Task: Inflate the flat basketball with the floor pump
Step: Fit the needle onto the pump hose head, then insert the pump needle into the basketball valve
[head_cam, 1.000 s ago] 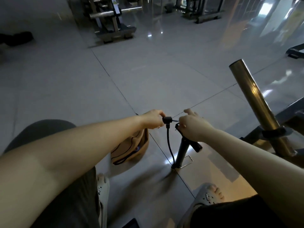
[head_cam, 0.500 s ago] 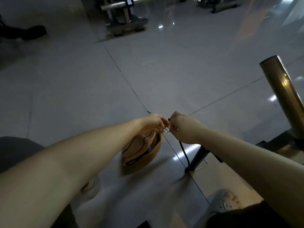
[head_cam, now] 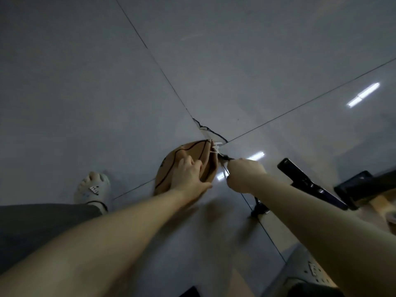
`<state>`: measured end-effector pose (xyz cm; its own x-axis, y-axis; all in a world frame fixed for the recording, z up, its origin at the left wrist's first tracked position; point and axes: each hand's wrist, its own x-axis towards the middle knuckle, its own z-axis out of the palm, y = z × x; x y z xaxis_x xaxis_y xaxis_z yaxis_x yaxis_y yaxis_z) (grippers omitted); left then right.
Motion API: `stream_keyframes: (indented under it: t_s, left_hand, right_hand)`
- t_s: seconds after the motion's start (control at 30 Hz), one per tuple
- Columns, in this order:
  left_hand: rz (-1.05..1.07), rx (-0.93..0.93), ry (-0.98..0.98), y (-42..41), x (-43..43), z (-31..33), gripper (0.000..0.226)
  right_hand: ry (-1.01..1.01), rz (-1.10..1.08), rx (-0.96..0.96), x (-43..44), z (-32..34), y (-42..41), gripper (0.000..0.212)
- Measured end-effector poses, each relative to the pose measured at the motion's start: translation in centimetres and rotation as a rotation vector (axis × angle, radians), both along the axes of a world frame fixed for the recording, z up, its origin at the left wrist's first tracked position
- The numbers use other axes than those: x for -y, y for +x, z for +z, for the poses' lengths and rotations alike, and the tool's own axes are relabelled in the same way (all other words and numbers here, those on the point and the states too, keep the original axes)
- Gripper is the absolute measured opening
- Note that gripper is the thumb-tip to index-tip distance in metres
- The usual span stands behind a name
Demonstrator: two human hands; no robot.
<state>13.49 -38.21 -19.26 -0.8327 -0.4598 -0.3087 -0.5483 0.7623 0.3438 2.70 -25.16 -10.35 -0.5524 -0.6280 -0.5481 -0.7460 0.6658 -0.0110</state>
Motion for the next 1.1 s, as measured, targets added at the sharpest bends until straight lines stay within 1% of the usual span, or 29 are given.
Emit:
stream_keyframes:
  t_s: [0.03, 0.1, 0.17, 0.23, 0.3, 0.37, 0.4, 0.43, 0.5, 0.57, 0.63, 0.7, 0.77, 0.83, 0.9, 0.93, 1.0, 1.07, 1.1]
  left_hand:
    - [-0.027, 0.028, -0.100, 0.2, -0.7, -1.1, 0.068]
    - [-0.056, 0.059, -0.188, 0.2, -1.5, -2.3, 0.087]
    - [0.006, 0.084, -0.164, 0.3, -1.1, -3.1, 0.097]
    - [0.095, 0.077, -0.094, 0.7, -0.1, -3.5, 0.103]
    - [0.096, 0.055, -0.017, 1.3, 1.1, -3.7, 0.099]
    - [0.052, 0.061, 0.008, 1.7, 2.3, -3.3, 0.092]
    - [0.036, 0.063, 0.011, 1.6, 2.8, -3.2, 0.087]
    - [0.023, 0.068, 0.014, 1.5, 3.2, -3.0, 0.082]
    - [0.001, 0.065, 0.009, 1.3, 3.4, -2.7, 0.071]
    - [0.011, 0.016, -0.030, 1.1, 3.5, -2.1, 0.060]
    - [0.046, -0.041, -0.092, 1.0, 4.6, -1.3, 0.047]
    - [0.096, -0.085, -0.118, 1.2, 6.1, -0.4, 0.041]
    - [0.152, -0.127, -0.092, 1.7, 7.5, 0.7, 0.036]
    - [0.201, -0.134, -0.003, 2.1, 8.5, 1.9, 0.024]
    - [0.259, -0.121, 0.129, 2.3, 9.3, 3.4, 0.014]
    - [0.285, -0.124, 0.199, 2.3, 9.7, 4.4, 0.014]
    - [0.317, -0.129, 0.337, 2.3, 9.9, 7.2, 0.022]
    - [0.314, -0.123, 0.463, 2.4, 9.7, 10.2, 0.025]
    - [0.307, -0.120, 0.510, 2.5, 9.4, 11.7, 0.026]
  right_hand:
    - [0.002, -0.029, 0.020, -0.1, -0.9, 0.2, 0.004]
    - [0.013, -0.069, 0.059, -0.3, -2.4, 0.6, 0.002]
    - [0.013, -0.110, 0.099, -0.6, -3.4, 0.6, 0.005]
    - [-0.001, -0.146, 0.127, -0.9, -4.4, 0.3, 0.008]
    - [-0.081, -0.162, 0.094, -1.1, -4.6, 0.2, 0.010]
    - [-0.232, -0.180, -0.005, -1.2, -4.2, 0.2, 0.016]
    - [-0.267, -0.186, -0.061, -1.3, -4.0, 0.2, 0.021]
    - [-0.247, -0.168, -0.108, -1.3, -3.8, 0.2, 0.027]
    - [-0.095, -0.047, -0.174, -1.6, -3.7, 0.0, 0.034]
    - [-0.012, 0.059, -0.173, -2.3, -4.3, -0.6, 0.032]
    - [-0.034, 0.098, -0.121, -3.0, -5.1, -1.4, 0.026]
    - [-0.148, 0.058, -0.012, -3.2, -5.9, -1.8, 0.017]
    - [-0.304, -0.072, 0.185, -2.4, -6.2, -1.6, 0.019]
    - [-0.461, -0.309, 0.440, -1.1, -5.7, -1.2, 0.023]
    - [-0.621, -0.557, 0.693, 0.2, -4.3, -0.8, 0.020]
    - [-0.694, -0.651, 0.813, 0.6, -3.4, -0.6, 0.019]
    - [-0.806, -0.744, 1.023, 1.4, -0.7, -0.3, 0.018]
    - [-0.883, -0.780, 1.166, 2.0, 2.4, -0.3, 0.018]
    - [-0.904, -0.778, 1.207, 2.2, 3.9, -0.2, 0.017]
